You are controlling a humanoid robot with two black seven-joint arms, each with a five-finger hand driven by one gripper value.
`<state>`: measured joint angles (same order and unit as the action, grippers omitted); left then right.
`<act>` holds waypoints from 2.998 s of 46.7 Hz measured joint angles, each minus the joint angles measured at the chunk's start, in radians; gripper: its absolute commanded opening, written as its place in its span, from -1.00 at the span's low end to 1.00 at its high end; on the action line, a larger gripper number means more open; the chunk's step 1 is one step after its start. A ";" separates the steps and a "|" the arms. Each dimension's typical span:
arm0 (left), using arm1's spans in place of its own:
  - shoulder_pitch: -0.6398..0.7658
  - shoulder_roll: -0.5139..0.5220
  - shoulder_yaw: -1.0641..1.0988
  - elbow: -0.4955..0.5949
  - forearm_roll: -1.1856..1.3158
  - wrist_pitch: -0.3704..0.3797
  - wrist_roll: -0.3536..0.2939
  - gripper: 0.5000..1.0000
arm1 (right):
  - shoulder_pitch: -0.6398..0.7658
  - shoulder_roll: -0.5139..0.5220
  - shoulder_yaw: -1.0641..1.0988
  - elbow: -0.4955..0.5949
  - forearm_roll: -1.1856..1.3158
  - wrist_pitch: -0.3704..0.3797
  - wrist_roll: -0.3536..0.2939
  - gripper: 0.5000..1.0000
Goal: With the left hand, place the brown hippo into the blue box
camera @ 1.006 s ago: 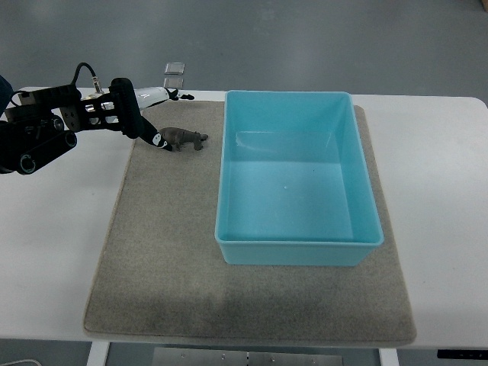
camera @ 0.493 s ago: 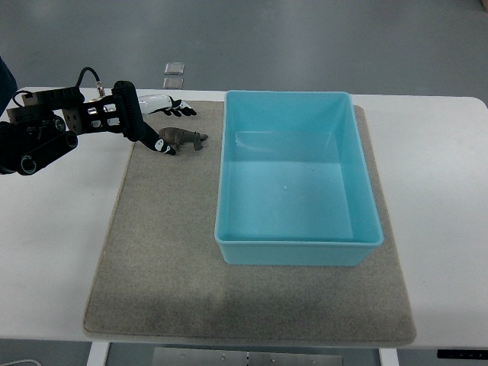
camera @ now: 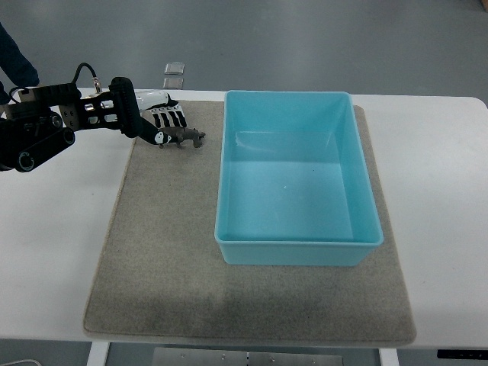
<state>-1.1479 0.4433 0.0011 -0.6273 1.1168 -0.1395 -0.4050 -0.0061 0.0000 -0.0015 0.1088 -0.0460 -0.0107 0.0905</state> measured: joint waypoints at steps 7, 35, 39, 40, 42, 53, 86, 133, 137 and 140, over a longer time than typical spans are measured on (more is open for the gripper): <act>-0.010 0.002 -0.001 0.000 0.000 0.001 0.000 -1.00 | 0.000 0.000 0.000 0.000 0.000 0.000 0.000 0.74; -0.073 0.004 -0.021 -0.024 -0.006 0.006 0.000 -0.26 | 0.000 0.000 0.000 0.000 0.000 0.000 0.000 0.74; -0.070 0.003 -0.013 -0.037 -0.008 0.001 0.001 0.49 | 0.000 0.000 0.000 0.000 0.000 0.000 0.000 0.74; -0.068 0.003 -0.013 -0.041 -0.009 -0.001 0.001 0.78 | 0.000 0.000 0.000 0.000 0.000 0.000 0.000 0.74; -0.059 0.003 -0.012 -0.045 -0.009 -0.003 0.001 0.80 | 0.000 0.000 0.000 0.000 0.000 0.000 0.000 0.74; -0.038 0.002 -0.010 -0.048 -0.009 -0.003 0.002 0.79 | 0.000 0.000 0.000 0.000 0.000 0.000 0.000 0.74; -0.004 0.002 0.029 -0.047 0.001 -0.005 0.000 0.00 | 0.000 0.000 0.000 0.000 0.000 0.000 0.000 0.74; -0.117 0.009 -0.054 -0.048 0.032 -0.064 0.000 -1.00 | 0.000 0.000 0.000 0.000 0.000 0.000 0.000 0.74; -0.140 0.008 -0.103 -0.070 0.028 -0.064 0.000 -1.00 | 0.000 0.000 0.000 0.000 0.000 0.000 0.000 0.74; -0.151 0.008 -0.127 -0.111 0.027 -0.064 0.000 -1.00 | 0.000 0.000 0.000 0.000 0.000 0.000 0.000 0.74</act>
<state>-1.2991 0.4512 -0.1259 -0.7379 1.1440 -0.2034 -0.4049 -0.0062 0.0000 -0.0016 0.1089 -0.0460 -0.0108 0.0905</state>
